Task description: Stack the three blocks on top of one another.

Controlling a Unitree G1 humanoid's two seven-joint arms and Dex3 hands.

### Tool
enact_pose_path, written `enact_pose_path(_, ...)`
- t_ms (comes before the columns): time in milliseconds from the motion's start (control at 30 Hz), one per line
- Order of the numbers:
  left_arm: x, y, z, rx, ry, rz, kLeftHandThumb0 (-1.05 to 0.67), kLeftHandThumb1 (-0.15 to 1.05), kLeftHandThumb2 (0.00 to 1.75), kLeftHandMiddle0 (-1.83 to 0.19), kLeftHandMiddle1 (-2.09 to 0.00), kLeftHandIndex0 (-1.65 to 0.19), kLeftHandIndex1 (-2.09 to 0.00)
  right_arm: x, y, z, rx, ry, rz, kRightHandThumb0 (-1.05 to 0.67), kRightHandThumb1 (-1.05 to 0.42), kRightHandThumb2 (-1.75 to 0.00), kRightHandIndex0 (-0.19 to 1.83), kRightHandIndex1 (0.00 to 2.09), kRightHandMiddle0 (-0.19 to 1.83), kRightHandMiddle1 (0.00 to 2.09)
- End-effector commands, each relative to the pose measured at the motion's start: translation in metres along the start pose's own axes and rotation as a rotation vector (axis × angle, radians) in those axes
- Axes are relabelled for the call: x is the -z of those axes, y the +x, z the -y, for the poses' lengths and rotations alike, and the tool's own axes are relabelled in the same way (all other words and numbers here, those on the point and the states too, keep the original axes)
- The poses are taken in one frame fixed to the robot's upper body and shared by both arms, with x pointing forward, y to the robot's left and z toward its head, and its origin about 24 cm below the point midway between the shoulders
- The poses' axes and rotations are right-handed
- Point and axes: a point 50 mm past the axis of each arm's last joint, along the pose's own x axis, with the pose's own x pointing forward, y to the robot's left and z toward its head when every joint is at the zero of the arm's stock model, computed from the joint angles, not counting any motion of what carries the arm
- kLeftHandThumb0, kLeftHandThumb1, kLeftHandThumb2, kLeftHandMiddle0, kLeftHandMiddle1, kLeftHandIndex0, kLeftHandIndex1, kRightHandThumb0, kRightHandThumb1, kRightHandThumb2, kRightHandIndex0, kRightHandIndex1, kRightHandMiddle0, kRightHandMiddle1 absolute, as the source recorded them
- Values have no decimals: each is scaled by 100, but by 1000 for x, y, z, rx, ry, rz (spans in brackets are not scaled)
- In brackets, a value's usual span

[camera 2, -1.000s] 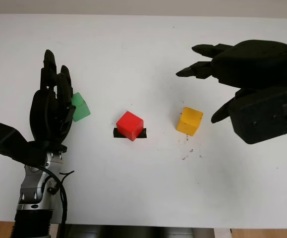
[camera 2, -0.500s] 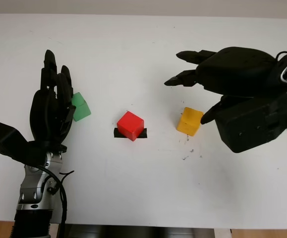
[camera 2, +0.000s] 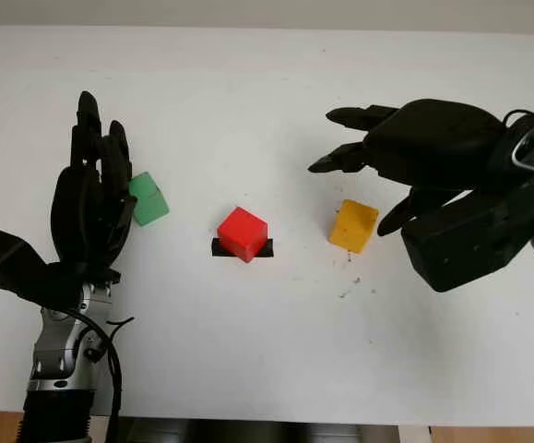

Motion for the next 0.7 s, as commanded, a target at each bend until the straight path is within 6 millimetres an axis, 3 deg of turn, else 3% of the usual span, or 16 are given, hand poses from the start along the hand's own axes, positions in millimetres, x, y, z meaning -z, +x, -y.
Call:
enact_pose_path(0,-3,2,-1,6,13,18,-62,105,64,19,-5,19,-2,-1,-3,0,-21,-43,-7,-48,-80,-6,-2,6,32,9)
enact_pose_path(267,-3,1,-1,-2,13,15,-62,105,64,19,-5,19,-3,-2,0,-8,3,-62,17,-58,-79,-5,-2,5,33,8)
enact_pose_path(667,-2,0,-3,-3,23,20,-61,105,65,19,-5,19,-1,2,9,-38,89,-43,77,-53,-81,-6,4,7,43,12)
